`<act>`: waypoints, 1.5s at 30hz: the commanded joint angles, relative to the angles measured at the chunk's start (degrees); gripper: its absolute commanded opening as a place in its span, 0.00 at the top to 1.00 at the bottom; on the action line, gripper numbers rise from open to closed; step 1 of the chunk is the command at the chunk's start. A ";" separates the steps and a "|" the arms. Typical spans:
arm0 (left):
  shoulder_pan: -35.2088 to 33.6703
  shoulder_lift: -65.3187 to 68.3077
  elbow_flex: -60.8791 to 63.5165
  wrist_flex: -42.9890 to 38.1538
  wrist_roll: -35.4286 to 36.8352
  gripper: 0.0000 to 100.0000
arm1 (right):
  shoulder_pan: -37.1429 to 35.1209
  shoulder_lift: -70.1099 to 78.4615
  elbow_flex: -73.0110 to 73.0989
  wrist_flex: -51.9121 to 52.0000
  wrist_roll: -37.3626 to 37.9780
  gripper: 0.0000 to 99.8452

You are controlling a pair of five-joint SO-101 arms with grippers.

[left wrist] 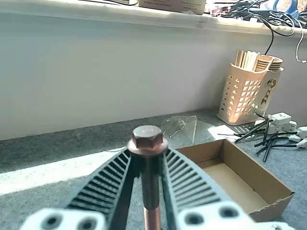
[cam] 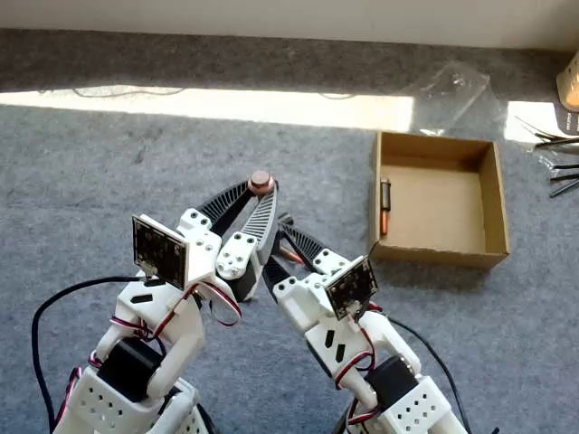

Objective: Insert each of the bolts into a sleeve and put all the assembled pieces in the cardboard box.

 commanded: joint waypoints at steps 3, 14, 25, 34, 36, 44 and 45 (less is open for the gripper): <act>-1.19 -0.75 -0.31 1.14 0.00 0.99 | 0.31 -0.66 7.60 -0.31 -0.35 1.00; -1.19 -1.27 4.70 0.79 0.00 0.99 | 0.22 -0.66 7.60 -0.31 4.75 1.00; -1.27 -1.36 8.48 0.79 -0.09 0.99 | 0.40 -0.66 7.60 -0.13 -0.35 1.00; -1.27 -1.36 8.48 0.88 -0.09 0.99 | 0.57 -0.66 7.60 -0.13 -0.53 1.00; -1.27 -1.36 8.48 0.88 -0.09 0.99 | 0.48 -0.66 7.60 -0.13 -0.53 1.00; -4.88 -1.36 9.19 1.05 -0.09 0.85 | 0.48 -0.66 7.60 -0.13 -0.53 1.00; -4.88 -1.36 9.71 1.05 -0.09 0.82 | 0.48 -0.66 7.60 -0.13 -0.53 1.00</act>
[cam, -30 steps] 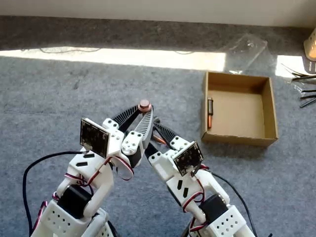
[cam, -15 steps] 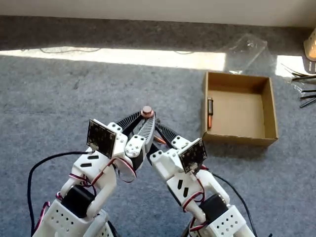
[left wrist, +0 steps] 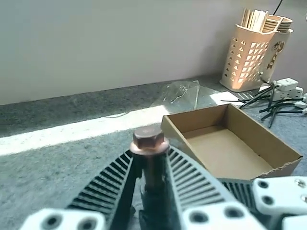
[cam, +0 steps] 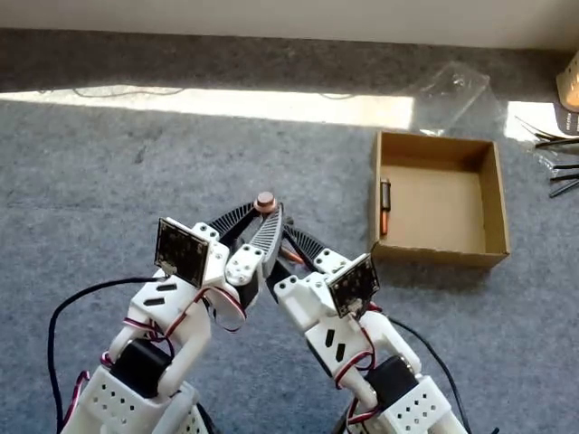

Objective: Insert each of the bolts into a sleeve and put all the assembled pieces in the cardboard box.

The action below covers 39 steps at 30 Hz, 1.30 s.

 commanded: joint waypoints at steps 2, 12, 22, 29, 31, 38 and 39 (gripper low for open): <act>-2.51 -0.84 1.45 0.18 0.09 0.78 | 0.31 -0.75 7.60 -0.13 0.88 1.00; -1.98 -0.84 1.27 -0.09 -0.09 0.78 | 0.31 -0.75 7.60 -0.13 0.88 1.00; -1.54 -0.92 -2.95 0.18 -0.18 0.78 | 0.40 -0.75 7.60 -0.13 0.88 1.00; -8.57 -0.92 -8.48 0.18 -0.18 0.78 | 0.48 -0.75 7.60 -0.13 0.88 1.00; -10.68 -0.92 -9.10 0.44 -0.18 0.78 | 0.48 -0.75 7.60 -0.13 0.88 1.00; -19.65 -1.01 -11.21 6.33 -0.26 0.78 | 0.57 -0.75 7.60 -0.22 0.88 1.00; -21.32 -1.01 -11.38 7.21 -0.26 0.78 | 0.75 -0.75 7.60 -0.22 0.88 1.00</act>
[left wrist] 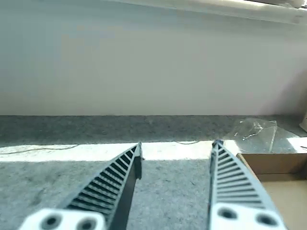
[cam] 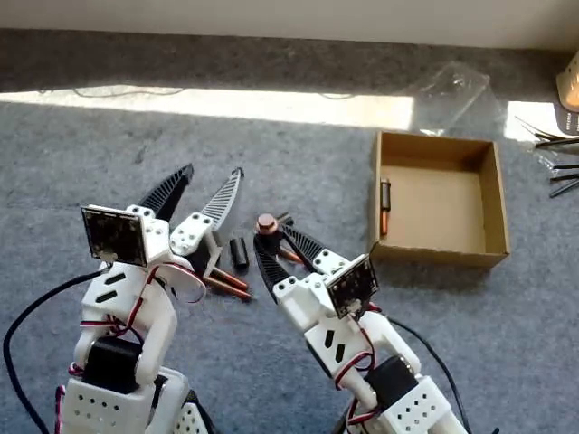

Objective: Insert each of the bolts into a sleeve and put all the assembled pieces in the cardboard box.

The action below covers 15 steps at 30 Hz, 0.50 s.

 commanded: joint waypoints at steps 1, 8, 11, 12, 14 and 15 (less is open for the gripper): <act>-7.52 -0.57 -4.09 3.69 0.18 0.78 | 1.80 -0.75 7.60 -0.22 0.79 1.00; -13.49 -0.57 -3.65 4.84 0.35 0.94 | 7.52 -0.75 7.60 -0.13 0.79 1.00; -13.76 -0.48 -3.56 4.92 0.35 0.99 | 7.52 -0.75 7.52 -0.13 0.79 1.00; -13.76 -0.48 -2.95 5.01 0.26 0.98 | 7.69 -0.75 7.52 -0.13 0.79 1.00; -13.76 -0.48 -1.19 4.92 0.26 0.99 | 9.54 -0.75 7.52 -0.04 0.79 1.00; -13.76 -0.48 -0.04 4.92 0.18 0.99 | 10.77 -0.75 7.43 -0.04 0.79 1.00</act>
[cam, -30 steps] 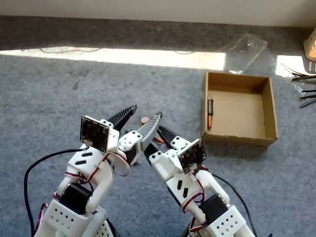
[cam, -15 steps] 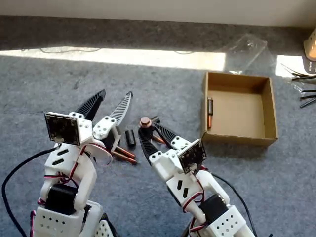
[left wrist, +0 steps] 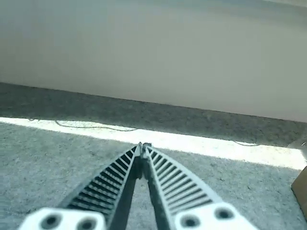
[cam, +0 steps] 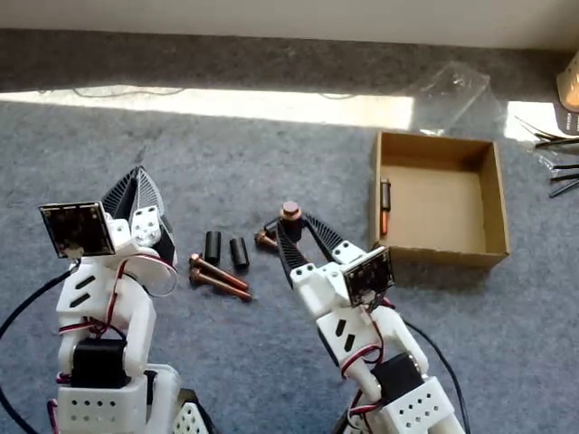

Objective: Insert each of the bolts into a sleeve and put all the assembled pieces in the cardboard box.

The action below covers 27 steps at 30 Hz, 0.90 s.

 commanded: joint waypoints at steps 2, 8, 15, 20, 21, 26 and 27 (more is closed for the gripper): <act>-0.48 -0.57 2.07 0.18 0.18 0.99 | 5.32 -0.75 7.34 -0.04 0.79 1.00; -0.57 -0.57 3.30 0.26 0.09 0.99 | 10.33 -0.75 2.24 4.62 0.79 1.00; -0.40 -3.82 4.00 3.69 -8.79 0.99 | 16.48 -0.31 -7.16 14.20 0.79 0.99; -0.40 -16.48 8.84 6.51 -8.62 0.99 | 20.18 -0.22 -14.02 19.47 0.79 0.99; -0.40 -18.68 9.27 6.77 -8.62 0.99 | 20.26 -0.13 -15.69 21.05 0.79 0.99; -0.48 -16.22 9.71 6.42 -8.62 0.99 | 20.26 -0.04 -22.81 26.15 1.14 0.99; -0.48 -16.31 10.07 6.42 -8.70 0.99 | 20.26 0.31 -24.13 26.77 2.11 0.99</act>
